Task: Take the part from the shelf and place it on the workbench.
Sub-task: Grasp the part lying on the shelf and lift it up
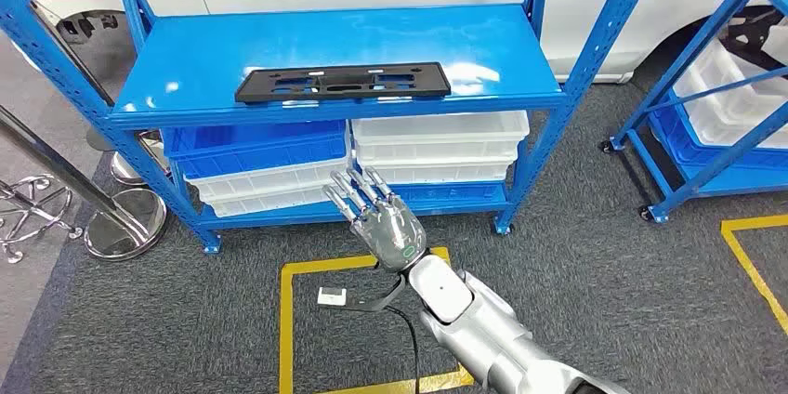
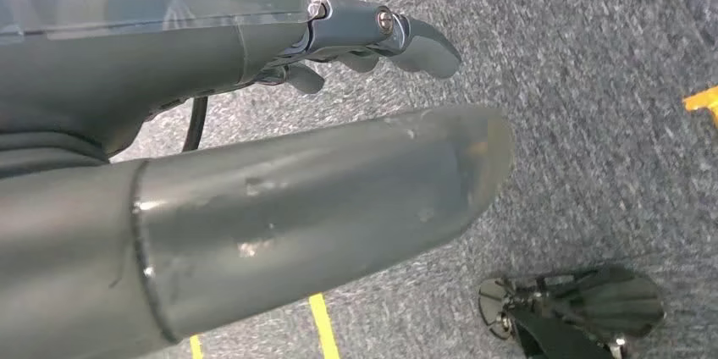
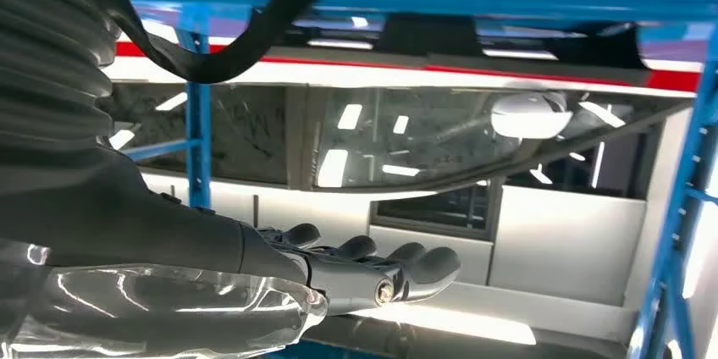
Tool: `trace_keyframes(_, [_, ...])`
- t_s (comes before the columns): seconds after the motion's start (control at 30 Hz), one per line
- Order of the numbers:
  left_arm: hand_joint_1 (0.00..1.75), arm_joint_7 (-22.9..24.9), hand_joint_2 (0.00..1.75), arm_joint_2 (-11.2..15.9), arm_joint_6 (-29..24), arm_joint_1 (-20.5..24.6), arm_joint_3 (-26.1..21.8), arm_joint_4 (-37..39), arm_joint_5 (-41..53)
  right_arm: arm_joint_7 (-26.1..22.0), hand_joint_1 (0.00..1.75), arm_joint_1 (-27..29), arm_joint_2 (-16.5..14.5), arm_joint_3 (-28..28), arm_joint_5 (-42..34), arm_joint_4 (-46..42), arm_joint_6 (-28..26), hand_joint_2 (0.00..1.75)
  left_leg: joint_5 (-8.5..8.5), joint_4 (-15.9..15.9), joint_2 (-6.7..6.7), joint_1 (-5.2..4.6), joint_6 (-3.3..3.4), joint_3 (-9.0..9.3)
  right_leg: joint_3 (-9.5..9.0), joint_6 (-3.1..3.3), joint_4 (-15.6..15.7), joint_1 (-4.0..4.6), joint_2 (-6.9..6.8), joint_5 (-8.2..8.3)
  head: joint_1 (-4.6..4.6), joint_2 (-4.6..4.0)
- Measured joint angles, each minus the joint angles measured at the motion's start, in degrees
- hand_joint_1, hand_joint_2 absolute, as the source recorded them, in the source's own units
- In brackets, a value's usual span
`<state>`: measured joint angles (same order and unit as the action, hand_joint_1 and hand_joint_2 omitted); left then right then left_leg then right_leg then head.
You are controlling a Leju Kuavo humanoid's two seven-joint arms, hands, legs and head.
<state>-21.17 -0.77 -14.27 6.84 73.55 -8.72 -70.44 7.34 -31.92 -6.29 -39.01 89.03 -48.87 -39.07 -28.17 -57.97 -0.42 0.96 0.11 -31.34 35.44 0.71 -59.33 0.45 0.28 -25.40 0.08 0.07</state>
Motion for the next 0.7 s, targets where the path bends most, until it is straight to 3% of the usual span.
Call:
trace_keyframes(0.07, [0.0, 0.0, 0.0, 0.0, 0.0, 0.1, 0.0, 0.0, 0.0, 0.0, 0.0, 0.0, 0.0, 0.1, 0.0, 0.0, 0.0, 1.75, -0.23, 0.1, 0.05, 0.02, -0.36, 0.33, -0.5, 0.33, 0.5, -0.3, 0.05, -0.01, 0.0, 0.0])
trace_keyframes(0.13, [0.0, 0.0, 0.0, 0.0, 0.0, 0.2, 0.0, 0.0, 0.0, 0.1, 0.0, -0.1, -0.1, 0.2, 0.0, -0.1, 0.0, 1.75, -1.56, -2.1, 0.13, 0.1, -0.9, -0.3, -1.6, 0.97, 1.2, -0.71, 0.01, -0.19, -0.05, 0.0])
trace_keyframes(0.23, [0.0, 0.0, 0.0, 0.0, 0.0, 0.1, 0.0, 0.0, 0.0, 0.2, 0.0, -0.1, -0.1, 0.3, 0.0, 0.0, 0.0, 1.75, -5.23, -12.7, 0.19, 0.22, -1.41, -6.33, -2.8, 1.57, 1.5, -0.64, -0.13, -1.06, -0.1, 0.0])
trace_keyframes(0.27, [0.0, 0.0, 0.0, 0.0, 0.0, 0.0, 0.0, 0.0, 0.0, 0.3, 0.0, 0.1, -0.1, 0.3, 0.0, 0.0, 0.0, 1.75, -5.36, -15.3, 0.19, 0.23, -1.48, -8.28, -3.19, 1.63, 1.5, -0.56, -0.1, -1.48, -0.1, 0.0])
trace_keyframes(0.3, [0.0, 0.0, 0.0, 0.0, 0.0, -0.2, 0.0, 0.0, 0.0, 0.4, 0.0, 0.2, -0.1, 0.3, 0.0, 0.1, 0.0, 1.75, -4.46, -16.0, 0.19, 0.23, -1.47, -9.33, -3.64, 1.64, 1.5, -0.49, -0.03, -1.9, -0.1, 0.0])
trace_keyframes(0.33, [0.0, -0.1, 0.0, 0.1, 0.0, -0.3, 0.0, 0.0, 0.0, 0.5, 0.0, 0.3, -0.1, 0.3, 0.0, 0.1, 0.0, 1.75, -2.34, -14.3, 0.19, 0.21, -1.35, -9.24, -4.27, 1.6, 1.5, -0.44, 0.04, -2.4, -0.1, 0.0])
trace_keyframes(0.4, [0.0, -0.1, 0.0, 0.1, 0.0, -0.4, 0.0, 0.0, -0.1, 0.6, 0.0, 0.3, -0.1, 0.3, 0.0, 0.1, 0.0, 1.75, 2.82, -7.2, 0.2, 0.1, -0.81, -6.86, -5.7, 1.35, 1.5, -0.37, 0.08, -3.53, -0.09, 0.0])
trace_keyframes(0.43, [0.0, -0.1, 0.0, 0.2, 0.0, -0.4, 0.0, 0.0, -0.2, 0.7, 0.0, 0.2, -0.1, 0.3, 0.0, 0.0, 0.0, 1.75, 4.25, -3.7, 0.22, -0.08, -0.44, -5.41, -6.21, 1.07, 1.5, -0.3, 0.09, -4.08, -0.1, 0.0])
trace_keyframes(0.5, [0.0, -0.2, 0.0, 0.2, 0.0, -0.3, 0.0, 0.1, -0.3, 0.8, 0.0, 0.2, -0.1, 0.4, 0.0, -0.1, 0.0, 1.75, 4.08, -0.8, 0.27, -0.46, 0.25, -4.03, -6.6, 0.44, 1.4, -0.21, 0.06, -4.64, -0.1, 0.0])
trace_keyframes(0.6, [0.0, -0.2, 0.0, 0.2, 0.0, -0.3, 0.0, 0.1, -0.5, 0.8, 0.0, 0.1, -0.1, 0.6, 0.0, -0.5, 0.0, 1.75, 3.12, 0.4, 0.21, -0.26, 1.29, -2.73, -6.27, -0.49, -0.3, -0.16, 0.01, -4.39, -0.08, 0.01])
trace_keyframes(0.63, [0.0, -0.2, 0.0, 0.2, 0.0, -0.3, 0.0, 0.1, -0.5, 0.8, 0.0, 0.1, -0.1, 0.7, 0.0, -0.6, 0.0, 1.75, 2.81, 0.7, 0.2, -0.1, 1.65, -2.02, -5.13, -0.78, -2.4, -0.19, 0.02, -4.48, -0.06, 0.01])
trace_keyframes(0.7, [0.0, -0.3, 0.0, 0.2, 0.0, -0.3, 0.0, 0.1, -0.5, 0.8, 0.0, 0.0, -0.1, 0.8, 0.0, -0.7, 0.0, 1.75, 1.95, 1.0, 0.19, 0.01, 2.15, -0.69, -0.76, -1.29, -9.1, -0.45, 0.01, -5.99, -0.04, 0.01])
